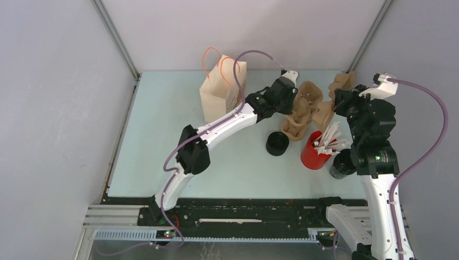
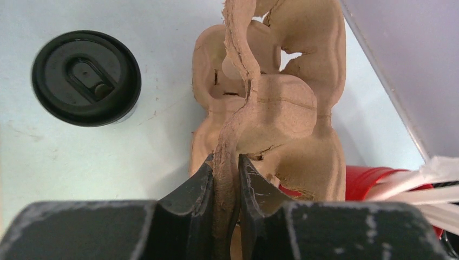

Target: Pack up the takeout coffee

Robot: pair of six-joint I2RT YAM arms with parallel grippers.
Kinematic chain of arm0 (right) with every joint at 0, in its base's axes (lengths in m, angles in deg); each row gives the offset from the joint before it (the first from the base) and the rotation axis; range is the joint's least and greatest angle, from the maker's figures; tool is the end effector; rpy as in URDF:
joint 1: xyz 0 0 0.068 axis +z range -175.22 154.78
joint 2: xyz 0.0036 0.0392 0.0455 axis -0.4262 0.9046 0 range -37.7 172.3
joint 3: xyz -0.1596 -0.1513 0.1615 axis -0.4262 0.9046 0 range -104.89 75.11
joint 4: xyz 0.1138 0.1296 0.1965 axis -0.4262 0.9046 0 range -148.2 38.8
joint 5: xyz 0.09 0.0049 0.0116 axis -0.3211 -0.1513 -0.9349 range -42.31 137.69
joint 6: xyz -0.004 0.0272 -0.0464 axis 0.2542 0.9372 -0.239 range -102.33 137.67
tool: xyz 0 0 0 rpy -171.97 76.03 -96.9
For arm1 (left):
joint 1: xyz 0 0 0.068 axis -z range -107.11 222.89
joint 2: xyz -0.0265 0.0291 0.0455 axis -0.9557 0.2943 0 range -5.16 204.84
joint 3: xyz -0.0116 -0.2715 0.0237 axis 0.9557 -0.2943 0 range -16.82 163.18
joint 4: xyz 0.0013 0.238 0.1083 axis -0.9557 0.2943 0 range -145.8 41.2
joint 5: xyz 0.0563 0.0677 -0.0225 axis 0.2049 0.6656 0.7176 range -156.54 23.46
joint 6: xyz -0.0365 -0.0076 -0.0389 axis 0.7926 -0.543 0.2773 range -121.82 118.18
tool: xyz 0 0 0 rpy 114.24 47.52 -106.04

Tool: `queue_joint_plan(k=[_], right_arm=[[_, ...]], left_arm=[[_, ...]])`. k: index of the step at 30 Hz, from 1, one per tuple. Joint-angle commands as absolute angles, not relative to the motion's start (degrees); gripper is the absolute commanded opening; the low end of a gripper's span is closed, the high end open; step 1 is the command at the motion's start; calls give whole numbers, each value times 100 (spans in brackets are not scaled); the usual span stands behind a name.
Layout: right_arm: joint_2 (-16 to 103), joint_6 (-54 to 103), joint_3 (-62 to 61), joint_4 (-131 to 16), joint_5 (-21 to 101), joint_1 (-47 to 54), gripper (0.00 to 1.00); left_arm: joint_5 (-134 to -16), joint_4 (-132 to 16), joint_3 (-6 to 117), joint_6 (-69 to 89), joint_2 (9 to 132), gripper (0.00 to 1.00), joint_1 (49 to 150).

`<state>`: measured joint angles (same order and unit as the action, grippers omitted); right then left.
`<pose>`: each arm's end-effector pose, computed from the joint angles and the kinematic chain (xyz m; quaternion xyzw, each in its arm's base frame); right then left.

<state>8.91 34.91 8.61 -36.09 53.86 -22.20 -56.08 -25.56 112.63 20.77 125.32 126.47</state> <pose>0.1578 0.0044 0.4409 0.1260 0.7095 0.0836 0.6883 0.3201 -0.4231 0.3133 0.1888 0.8483 -0.2387 0.4333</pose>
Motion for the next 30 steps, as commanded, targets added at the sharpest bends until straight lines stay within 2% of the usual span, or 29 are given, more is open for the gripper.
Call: queue_joint_plan(k=[1, 8, 25, 30], right_arm=[[862, 3437, 638, -3647, 5290, -2232, 0], [860, 3361, 638, -3652, 5278, -2232, 0], [986, 3384, 703, -3702, 5210, -2232, 0], [976, 3384, 752, -3724, 5191, -2232, 0]], left_arm=[[-6211, -2595, 11844, 2853, 12856, 0, 12497], [-6563, -2843, 11886, 3478, 13302, 0, 12396], [-6391, -3121, 11852, 3905, 13772, 0, 12338], [-6383, -3112, 11794, 3804, 13784, 11, 12325]])
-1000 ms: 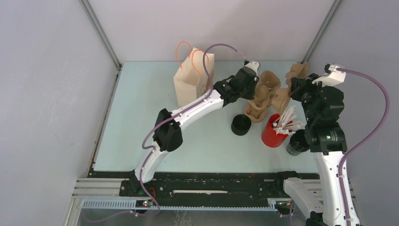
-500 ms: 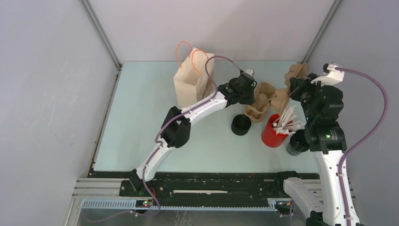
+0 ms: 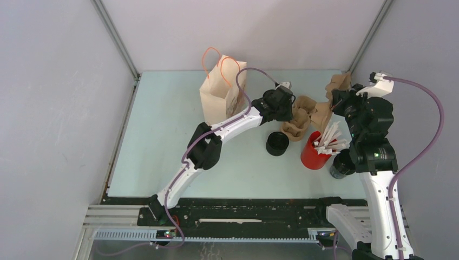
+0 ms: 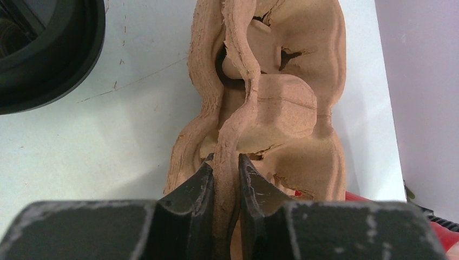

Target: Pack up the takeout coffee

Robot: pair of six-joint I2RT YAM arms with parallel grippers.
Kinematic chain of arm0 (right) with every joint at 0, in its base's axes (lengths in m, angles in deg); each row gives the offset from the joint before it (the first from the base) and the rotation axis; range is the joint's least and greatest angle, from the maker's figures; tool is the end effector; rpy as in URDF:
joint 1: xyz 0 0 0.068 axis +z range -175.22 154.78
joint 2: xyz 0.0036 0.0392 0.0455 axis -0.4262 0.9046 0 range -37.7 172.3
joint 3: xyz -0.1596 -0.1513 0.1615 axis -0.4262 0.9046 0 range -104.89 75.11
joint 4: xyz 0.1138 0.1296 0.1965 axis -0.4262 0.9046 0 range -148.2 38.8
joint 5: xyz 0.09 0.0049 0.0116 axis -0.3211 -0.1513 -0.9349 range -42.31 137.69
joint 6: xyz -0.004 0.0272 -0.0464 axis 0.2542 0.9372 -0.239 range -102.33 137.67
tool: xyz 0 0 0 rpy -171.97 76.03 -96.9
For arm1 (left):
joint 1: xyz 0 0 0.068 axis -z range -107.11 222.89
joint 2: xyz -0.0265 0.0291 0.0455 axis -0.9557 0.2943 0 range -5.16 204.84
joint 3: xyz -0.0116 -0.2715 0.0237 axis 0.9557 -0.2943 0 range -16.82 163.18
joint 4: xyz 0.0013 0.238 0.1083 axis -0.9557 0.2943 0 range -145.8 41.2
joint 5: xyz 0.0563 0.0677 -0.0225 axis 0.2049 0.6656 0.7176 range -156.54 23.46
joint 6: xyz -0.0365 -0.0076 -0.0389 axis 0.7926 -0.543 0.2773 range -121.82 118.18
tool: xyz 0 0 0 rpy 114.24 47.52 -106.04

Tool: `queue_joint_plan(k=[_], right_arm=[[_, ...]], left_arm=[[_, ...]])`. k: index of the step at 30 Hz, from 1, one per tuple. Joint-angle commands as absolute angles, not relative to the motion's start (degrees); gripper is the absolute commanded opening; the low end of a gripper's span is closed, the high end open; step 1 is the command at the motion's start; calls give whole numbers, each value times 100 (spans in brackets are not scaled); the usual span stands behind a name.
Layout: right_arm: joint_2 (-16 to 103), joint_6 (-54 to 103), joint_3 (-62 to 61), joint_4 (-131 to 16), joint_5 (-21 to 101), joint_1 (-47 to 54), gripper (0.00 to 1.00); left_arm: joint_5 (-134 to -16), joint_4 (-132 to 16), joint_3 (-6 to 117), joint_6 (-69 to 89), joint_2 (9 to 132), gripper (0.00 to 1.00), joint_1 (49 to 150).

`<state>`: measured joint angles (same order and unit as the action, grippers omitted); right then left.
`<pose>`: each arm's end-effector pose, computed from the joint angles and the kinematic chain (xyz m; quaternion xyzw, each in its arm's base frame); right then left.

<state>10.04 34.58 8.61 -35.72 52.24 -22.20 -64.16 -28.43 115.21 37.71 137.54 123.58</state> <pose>0.1643 0.0058 0.4374 0.1150 0.7205 0.0897 0.6779 0.3610 -0.4387 0.2196 0.0784 0.8954 -0.2971 0.3223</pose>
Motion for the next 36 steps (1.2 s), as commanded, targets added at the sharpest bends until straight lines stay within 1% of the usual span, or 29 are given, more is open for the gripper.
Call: queue_joint_plan(k=[1, 3, 8, 11, 13, 16, 19, 23, 25, 29, 32, 34, 36], right_arm=[[972, 3391, 770, -3739, 5188, -2232, 0], [989, 3401, 779, -3732, 5179, -2232, 0], [980, 3456, 779, -3728, 5123, -2237, 0], [997, 3503, 779, -3729, 5056, -2239, 0], [1026, 3531, 779, -3713, 4987, -2233, 0], [1015, 3534, 779, -3653, 4995, -2237, 0], [976, 3534, 790, -3627, 5006, -2239, 0], [941, 3533, 873, -3668, 5014, -2239, 0], [948, 3527, 875, -3667, 5004, -2240, 0], [962, 3519, 875, -3658, 4986, -2241, 0], [956, 3525, 876, -3686, 4900, -2241, 0], [934, 3513, 873, -3677, 4828, -2237, 0], [921, 3494, 875, -3651, 4830, -2239, 0]], left_arm=[[-6374, -3081, 11792, 3762, 13780, 12, 12325], [-6303, -3027, 11750, 3688, 13735, 17, 12327], [-6259, -3021, 11596, 3653, 13569, 19, 12339], [-6220, -3022, 11599, 3761, 13550, 17, 12373], [-6237, -3012, 11594, 3791, 13570, 18, 12398], [-6174, -3017, 11480, 3802, 13573, 23, 12444], [-6186, -2955, 11469, 3744, 13579, 35, 12433], [-6136, -2871, 11439, 3538, 13398, 58, 12447], [-6071, -2799, 11392, 3456, 13280, 64, 12446], [-6018, -2660, 11309, 3203, 12978, 73, 12441], [-5892, -2411, 11305, 2936, 12649, 78, 12442], [-5903, -2296, 11200, 2760, 12333, 83, 12434], [-6000, -2252, 10846, 2539, 11811, 87, 12436]])
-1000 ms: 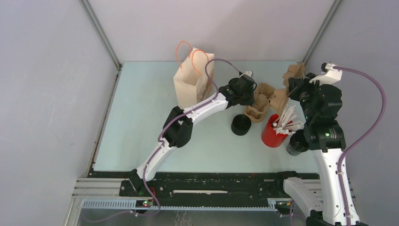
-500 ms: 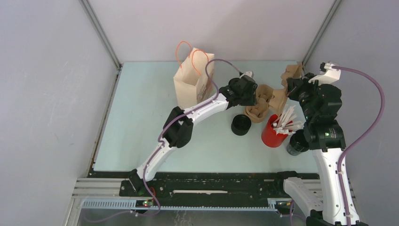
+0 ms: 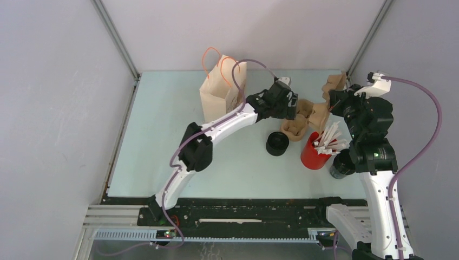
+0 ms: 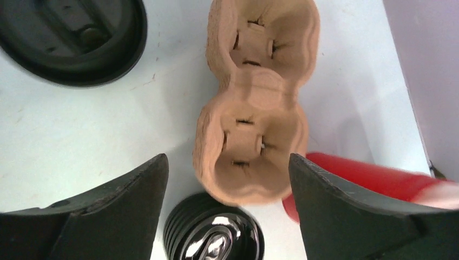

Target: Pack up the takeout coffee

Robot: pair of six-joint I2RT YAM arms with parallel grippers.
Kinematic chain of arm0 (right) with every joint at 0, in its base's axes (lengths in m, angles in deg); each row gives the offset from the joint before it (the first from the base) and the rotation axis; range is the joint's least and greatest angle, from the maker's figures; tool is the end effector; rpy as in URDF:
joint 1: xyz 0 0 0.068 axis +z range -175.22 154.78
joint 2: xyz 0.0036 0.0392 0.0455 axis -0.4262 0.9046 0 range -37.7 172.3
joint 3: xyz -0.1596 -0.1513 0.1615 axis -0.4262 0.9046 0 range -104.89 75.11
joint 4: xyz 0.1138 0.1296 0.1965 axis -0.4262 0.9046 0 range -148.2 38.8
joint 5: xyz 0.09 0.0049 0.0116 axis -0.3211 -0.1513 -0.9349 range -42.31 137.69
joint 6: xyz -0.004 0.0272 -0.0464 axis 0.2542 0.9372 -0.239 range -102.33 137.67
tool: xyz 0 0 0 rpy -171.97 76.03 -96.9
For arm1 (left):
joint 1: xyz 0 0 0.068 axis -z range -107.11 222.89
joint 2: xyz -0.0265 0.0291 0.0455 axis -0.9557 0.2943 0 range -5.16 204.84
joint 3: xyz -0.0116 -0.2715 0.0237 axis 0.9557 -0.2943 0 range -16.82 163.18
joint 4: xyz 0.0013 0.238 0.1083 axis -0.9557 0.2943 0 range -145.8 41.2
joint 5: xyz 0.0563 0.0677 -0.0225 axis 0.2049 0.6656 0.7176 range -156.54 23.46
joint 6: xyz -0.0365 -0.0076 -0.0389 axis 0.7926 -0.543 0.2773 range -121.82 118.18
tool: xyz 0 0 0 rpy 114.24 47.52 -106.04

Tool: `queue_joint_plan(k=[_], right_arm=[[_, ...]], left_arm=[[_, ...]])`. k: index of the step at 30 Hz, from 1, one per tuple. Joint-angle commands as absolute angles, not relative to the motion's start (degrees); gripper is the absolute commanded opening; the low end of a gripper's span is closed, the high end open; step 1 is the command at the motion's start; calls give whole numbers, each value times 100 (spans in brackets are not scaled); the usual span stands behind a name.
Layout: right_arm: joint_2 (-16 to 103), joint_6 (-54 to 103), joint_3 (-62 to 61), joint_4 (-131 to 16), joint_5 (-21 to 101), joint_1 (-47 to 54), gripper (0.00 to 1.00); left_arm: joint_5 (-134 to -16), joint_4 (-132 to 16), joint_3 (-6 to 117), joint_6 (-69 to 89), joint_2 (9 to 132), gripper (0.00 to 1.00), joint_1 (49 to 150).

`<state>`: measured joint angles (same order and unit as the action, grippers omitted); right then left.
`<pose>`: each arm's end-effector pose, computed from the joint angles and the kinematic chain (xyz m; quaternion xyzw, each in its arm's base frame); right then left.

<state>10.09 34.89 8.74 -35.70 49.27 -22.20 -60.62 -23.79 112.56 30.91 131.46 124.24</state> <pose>0.1648 0.0076 0.4365 0.0996 0.7241 0.1100 0.6736 0.3446 -0.4251 0.2543 0.1242 0.8940 -0.2519 0.3491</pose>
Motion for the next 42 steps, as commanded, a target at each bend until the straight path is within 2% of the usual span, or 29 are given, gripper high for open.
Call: queue_joint_plan(k=[1, 7, 11, 14, 17, 19, 21, 24, 27, 32, 36, 42], right_arm=[[927, 3468, 875, -3628, 4830, -2241, 0], [1186, 3566, 875, -3630, 4372, -2134, 0], [1580, 3707, 876, -3775, 3998, -1750, 0], [1831, 3978, 875, -3982, 4651, -983, 0], [2090, 4811, 876, -4169, 6332, -115, 0], [2312, 5116, 873, -4378, 7030, 570, 0], [2534, 5302, 811, -4465, 7417, 1023, 0], [2746, 5467, 796, -4769, 7209, 1369, 0], [2895, 5516, 781, -4960, 7451, 1643, 0], [3076, 5705, 603, -4739, 8084, 1996, 0], [3168, 5755, 594, -4753, 8339, 2153, 0], [3217, 5834, 568, -4725, 8165, 2171, 0]], left_arm=[[-6053, -2280, 10568, 2476, 11507, 87, 12439], [-6600, -2963, 8141, 2236, 9239, 88, 12432], [-7308, -3462, 6782, 2265, 7679, 95, 12423], [-7173, -3538, 6247, 2456, 6883, 95, 12418], [-6592, -3869, 5601, 2658, 6240, 95, 12418], [-6349, -4061, 5312, 2650, 5936, 95, 12428], [-6316, -4094, 5182, 2583, 5871, 94, 12422], [-6323, -3990, 5057, 2706, 5851, 94, 12424], [-6315, -4041, 4850, 2878, 5677, 99, 12425], [-6238, -4111, 4699, 2874, 5669, 100, 12506], [-5910, -3919, 4955, 2556, 5910, 100, 12740], [-6160, -3881, 5184, 2393, 6282, 98, 12773]])
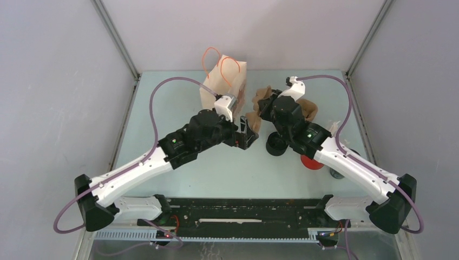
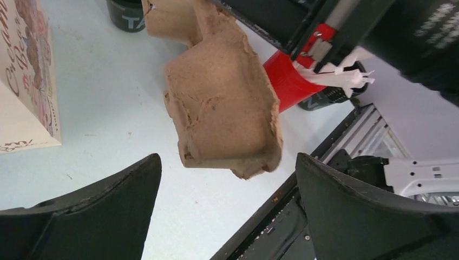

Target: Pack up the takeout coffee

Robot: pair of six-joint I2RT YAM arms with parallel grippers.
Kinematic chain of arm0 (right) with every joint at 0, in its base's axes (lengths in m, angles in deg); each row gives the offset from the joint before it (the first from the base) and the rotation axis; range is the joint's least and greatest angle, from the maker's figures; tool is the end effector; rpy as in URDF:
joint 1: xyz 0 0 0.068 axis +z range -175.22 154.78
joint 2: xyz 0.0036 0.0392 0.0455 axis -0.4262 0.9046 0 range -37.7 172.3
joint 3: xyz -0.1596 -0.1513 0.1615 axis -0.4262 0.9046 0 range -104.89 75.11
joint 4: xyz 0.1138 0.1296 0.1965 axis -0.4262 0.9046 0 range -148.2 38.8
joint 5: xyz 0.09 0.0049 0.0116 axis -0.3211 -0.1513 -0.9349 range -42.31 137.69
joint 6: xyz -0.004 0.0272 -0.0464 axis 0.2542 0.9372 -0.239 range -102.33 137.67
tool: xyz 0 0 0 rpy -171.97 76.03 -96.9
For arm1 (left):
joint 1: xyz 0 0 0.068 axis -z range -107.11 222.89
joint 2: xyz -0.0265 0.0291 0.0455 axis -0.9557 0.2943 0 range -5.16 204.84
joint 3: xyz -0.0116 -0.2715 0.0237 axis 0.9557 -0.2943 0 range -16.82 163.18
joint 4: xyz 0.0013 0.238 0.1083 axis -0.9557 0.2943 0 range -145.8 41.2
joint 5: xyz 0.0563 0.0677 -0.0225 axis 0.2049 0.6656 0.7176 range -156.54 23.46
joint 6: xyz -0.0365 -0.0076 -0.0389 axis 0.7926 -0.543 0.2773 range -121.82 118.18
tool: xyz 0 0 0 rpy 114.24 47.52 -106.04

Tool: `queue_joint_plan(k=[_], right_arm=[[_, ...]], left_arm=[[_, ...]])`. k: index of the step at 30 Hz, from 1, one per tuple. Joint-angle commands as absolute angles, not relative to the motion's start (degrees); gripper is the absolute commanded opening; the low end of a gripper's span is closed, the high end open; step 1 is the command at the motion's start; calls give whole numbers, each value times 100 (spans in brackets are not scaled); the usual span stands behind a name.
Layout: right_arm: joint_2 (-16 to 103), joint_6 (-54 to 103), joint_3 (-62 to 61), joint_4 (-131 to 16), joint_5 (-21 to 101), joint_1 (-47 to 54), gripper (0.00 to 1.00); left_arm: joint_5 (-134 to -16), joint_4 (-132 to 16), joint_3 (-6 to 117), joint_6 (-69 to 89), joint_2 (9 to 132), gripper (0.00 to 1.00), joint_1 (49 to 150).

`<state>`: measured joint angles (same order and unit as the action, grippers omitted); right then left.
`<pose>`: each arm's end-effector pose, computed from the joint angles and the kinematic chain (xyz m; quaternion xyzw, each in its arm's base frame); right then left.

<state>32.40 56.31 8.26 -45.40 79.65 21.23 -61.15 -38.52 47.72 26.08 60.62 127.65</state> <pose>0.2054 0.1886 0.3789 0.1128 0.7775 0.2289 0.5747 0.1537 -0.2118 0.3741 0.1616 0.7950 -0.3567 0.4633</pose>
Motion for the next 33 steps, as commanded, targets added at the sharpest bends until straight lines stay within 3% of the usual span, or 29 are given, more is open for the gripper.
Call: queue_joint_plan(k=[1, 17, 20, 26, 29, 33], right_arm=[[3217, 5836, 568, -4726, 8146, 2175, 0], [3144, 5775, 568, -4575, 7807, 2276, 0], [3127, 5672, 568, -4572, 7693, 2285, 0], [3158, 5699, 566, -4591, 7579, 2313, 0], [3175, 5670, 568, -4616, 7551, 2312, 0], [3164, 5654, 568, -4594, 7598, 2329, 0]], left_arm=[[-6207, -3876, 5218, 2409, 6327, 94, 12773], [-5766, -3768, 5270, 2333, 6184, 58, 12781], [-5786, -3770, 5243, 2307, 6133, 63, 12782], [-5840, -3753, 5172, 2384, 6086, 87, 12781], [-5845, -3709, 5261, 2354, 6094, 87, 12774], [-5819, -3691, 5292, 2354, 6094, 74, 12773]])
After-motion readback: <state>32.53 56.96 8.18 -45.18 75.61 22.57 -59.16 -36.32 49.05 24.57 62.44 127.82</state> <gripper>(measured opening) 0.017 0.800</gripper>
